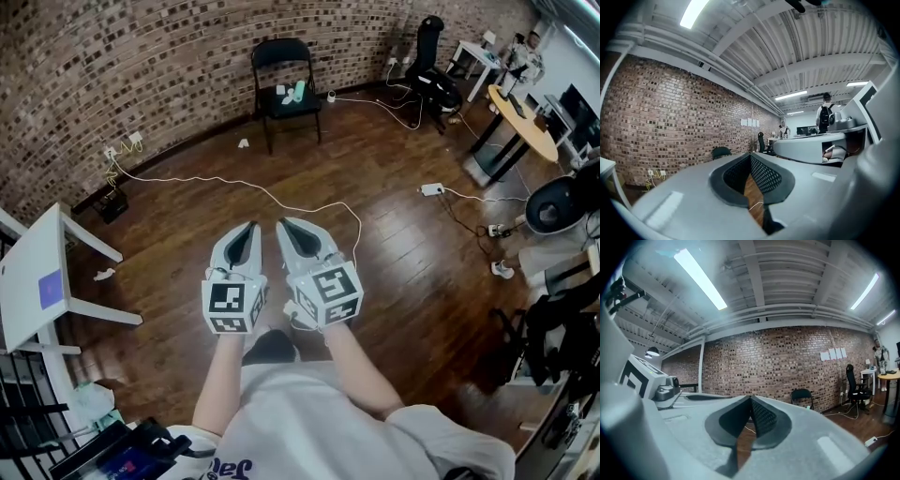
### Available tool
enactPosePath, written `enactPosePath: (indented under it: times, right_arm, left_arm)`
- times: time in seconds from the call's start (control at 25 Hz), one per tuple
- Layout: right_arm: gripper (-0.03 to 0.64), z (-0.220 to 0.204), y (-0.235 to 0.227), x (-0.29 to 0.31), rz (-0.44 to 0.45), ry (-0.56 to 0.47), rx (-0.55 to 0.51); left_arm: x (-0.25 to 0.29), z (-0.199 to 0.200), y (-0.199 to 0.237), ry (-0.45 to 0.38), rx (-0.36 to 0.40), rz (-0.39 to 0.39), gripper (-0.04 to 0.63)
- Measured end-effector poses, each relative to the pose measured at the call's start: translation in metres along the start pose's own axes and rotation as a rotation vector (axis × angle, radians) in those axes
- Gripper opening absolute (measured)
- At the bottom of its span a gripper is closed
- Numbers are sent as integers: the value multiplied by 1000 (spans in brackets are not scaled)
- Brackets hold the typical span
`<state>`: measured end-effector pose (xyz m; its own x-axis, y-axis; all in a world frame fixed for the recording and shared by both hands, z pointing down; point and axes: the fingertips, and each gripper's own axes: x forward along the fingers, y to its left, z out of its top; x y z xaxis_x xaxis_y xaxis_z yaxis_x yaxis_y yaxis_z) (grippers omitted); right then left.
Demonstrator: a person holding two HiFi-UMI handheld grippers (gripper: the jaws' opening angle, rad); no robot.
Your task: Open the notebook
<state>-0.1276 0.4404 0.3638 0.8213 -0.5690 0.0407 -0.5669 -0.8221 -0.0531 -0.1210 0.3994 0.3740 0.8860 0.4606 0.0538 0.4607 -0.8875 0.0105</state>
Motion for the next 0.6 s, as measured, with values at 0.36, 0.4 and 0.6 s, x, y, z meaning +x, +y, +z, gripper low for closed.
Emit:
enactPosePath:
  times: [0.36, 0.4, 0.6]
  right_arm:
    - [-15, -10, -63, 45, -74, 41, 22]
    - [-15, -10, -70, 52, -80, 43, 24]
    - [-15, -4, -97, 98, -87, 49, 17]
  left_arm:
    - [77, -11, 8, 35, -13, -74, 17]
    - [86, -9, 11, 34, -14, -81, 17]
    - [134, -1, 38, 23, -19, -89, 17]
